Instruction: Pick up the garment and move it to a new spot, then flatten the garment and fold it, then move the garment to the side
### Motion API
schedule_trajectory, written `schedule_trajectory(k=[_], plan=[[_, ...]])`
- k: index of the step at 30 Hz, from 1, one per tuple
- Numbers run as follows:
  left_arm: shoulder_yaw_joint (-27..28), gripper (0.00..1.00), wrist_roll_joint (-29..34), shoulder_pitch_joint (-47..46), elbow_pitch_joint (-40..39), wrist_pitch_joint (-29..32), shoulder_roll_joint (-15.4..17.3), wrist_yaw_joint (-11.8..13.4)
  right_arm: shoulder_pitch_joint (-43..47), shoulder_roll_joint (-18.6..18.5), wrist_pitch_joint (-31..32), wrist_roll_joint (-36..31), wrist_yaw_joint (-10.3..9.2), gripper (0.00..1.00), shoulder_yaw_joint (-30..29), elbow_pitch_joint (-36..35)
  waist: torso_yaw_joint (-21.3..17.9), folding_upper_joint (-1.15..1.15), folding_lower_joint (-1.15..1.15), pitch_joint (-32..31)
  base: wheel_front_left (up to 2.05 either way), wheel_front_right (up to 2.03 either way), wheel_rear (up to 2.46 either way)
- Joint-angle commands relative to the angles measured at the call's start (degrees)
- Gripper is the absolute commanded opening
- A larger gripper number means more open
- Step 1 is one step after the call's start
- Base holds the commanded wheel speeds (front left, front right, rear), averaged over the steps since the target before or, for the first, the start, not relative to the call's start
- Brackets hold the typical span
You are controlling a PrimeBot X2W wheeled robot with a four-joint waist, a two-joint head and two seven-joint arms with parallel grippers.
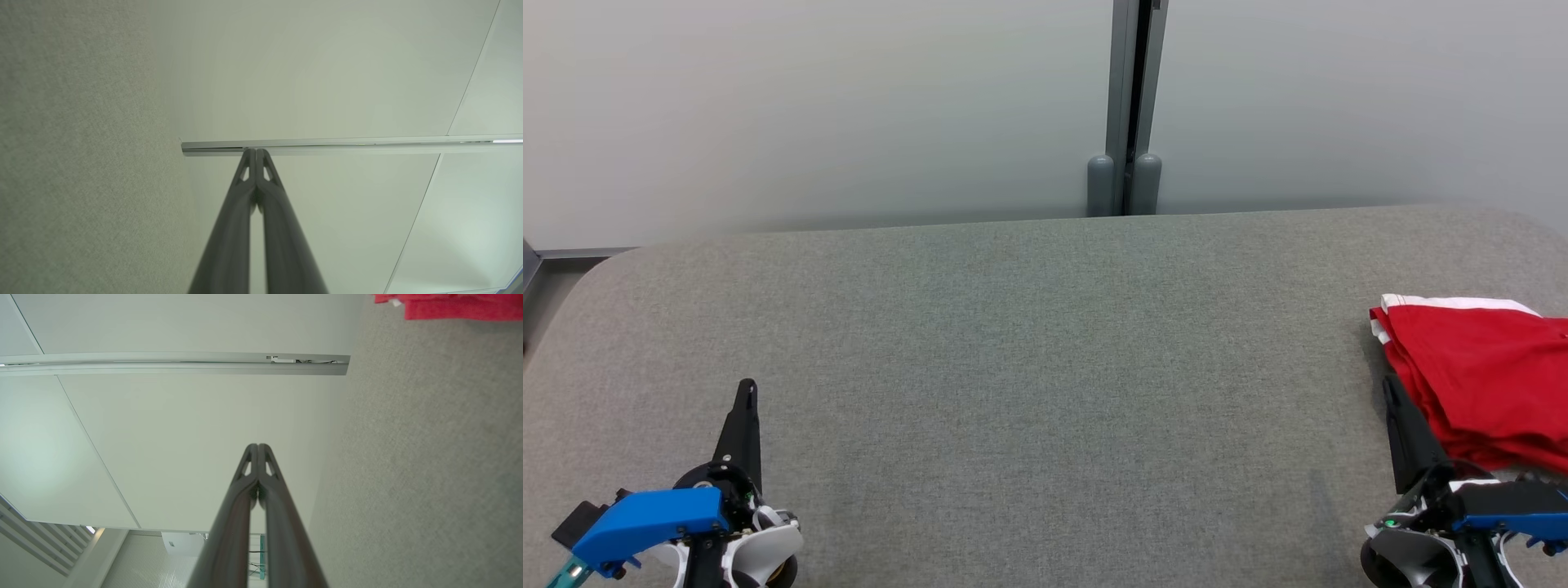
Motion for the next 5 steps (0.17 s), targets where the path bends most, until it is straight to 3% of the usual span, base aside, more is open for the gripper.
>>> schedule_trajectory(k=[1,5], plan=[[0.03,0.0,-0.23,-0.57,-0.23,0.15,-0.09,-0.31,-0.57,-0.27,0.23,0.17,0.02,0.0,-0.08,-0.17,0.0,0.0,0.0,0.0,0.0,0.0,0.0],[0.03,0.0,-0.23,-0.57,-0.23,0.15,-0.09,-0.31,-0.57,-0.27,0.22,0.17,0.02,0.0,-0.08,-0.17,0.0,0.0,0.0,0.0,0.0,0.0,0.0]])
